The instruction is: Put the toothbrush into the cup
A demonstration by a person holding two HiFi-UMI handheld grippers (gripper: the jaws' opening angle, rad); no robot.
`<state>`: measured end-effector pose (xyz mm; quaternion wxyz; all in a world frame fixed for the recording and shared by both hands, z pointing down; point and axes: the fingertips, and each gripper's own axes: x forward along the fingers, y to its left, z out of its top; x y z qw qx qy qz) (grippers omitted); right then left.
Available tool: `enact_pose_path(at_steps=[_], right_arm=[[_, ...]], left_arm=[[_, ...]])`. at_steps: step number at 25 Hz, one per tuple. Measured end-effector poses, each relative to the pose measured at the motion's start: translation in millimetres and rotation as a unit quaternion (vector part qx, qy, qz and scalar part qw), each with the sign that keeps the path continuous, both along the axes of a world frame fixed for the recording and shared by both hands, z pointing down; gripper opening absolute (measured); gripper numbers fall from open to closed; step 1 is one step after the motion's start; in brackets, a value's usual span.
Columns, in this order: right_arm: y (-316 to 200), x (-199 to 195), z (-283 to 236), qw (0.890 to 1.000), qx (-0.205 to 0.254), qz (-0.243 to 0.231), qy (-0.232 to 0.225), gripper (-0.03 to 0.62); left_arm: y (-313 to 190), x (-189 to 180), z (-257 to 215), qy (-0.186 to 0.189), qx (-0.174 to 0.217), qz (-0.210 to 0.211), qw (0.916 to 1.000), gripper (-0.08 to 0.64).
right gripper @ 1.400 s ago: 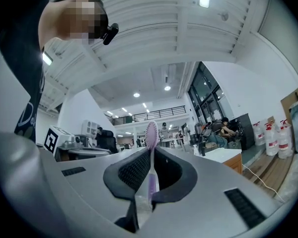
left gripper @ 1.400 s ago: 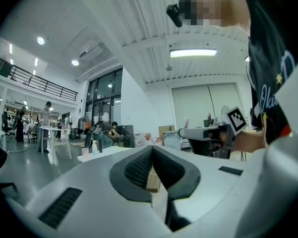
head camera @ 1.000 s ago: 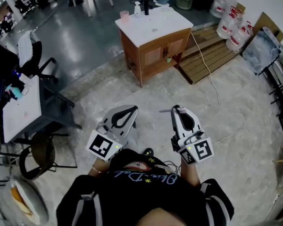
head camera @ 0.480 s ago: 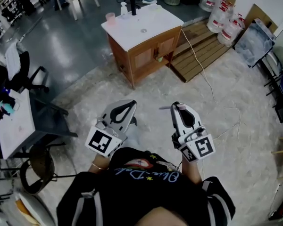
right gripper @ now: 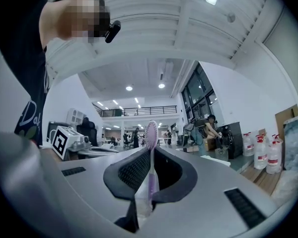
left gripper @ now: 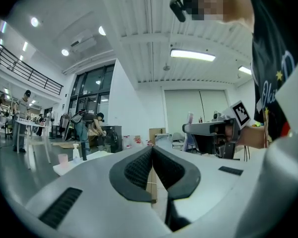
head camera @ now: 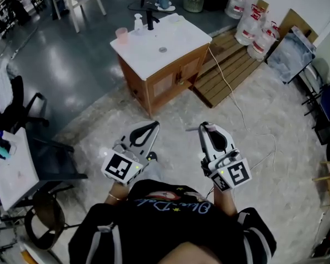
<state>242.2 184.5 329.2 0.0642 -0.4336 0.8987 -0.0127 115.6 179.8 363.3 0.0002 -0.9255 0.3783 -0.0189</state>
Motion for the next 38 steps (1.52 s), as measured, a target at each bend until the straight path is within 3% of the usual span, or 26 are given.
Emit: enact_pose_path(at_steps=[10,14,26,38], right_arm=[[-103,-57,-18,1.000,0.009,0.009,0.014,0.017],[-139,-79,-20,0.999,0.011,0.015,0.028,0.017],[-204,-127,-7,0.999,0.001,-0.003,0.040,0.017],[-308,-162,2,0.996,0.005,-0.083,0.022,0.017]], left_arm=[[-108,-57,-7,0.021,0.005,0.001,0.9998,0.000],[-144,-79,-5,0.012,0.013,0.000,0.9998,0.000],[-200,-123,5,0.026,-0.004,-0.013,0.9996,0.000],[-266,-167,17,0.013,-0.012,-0.113,0.9934,0.000]])
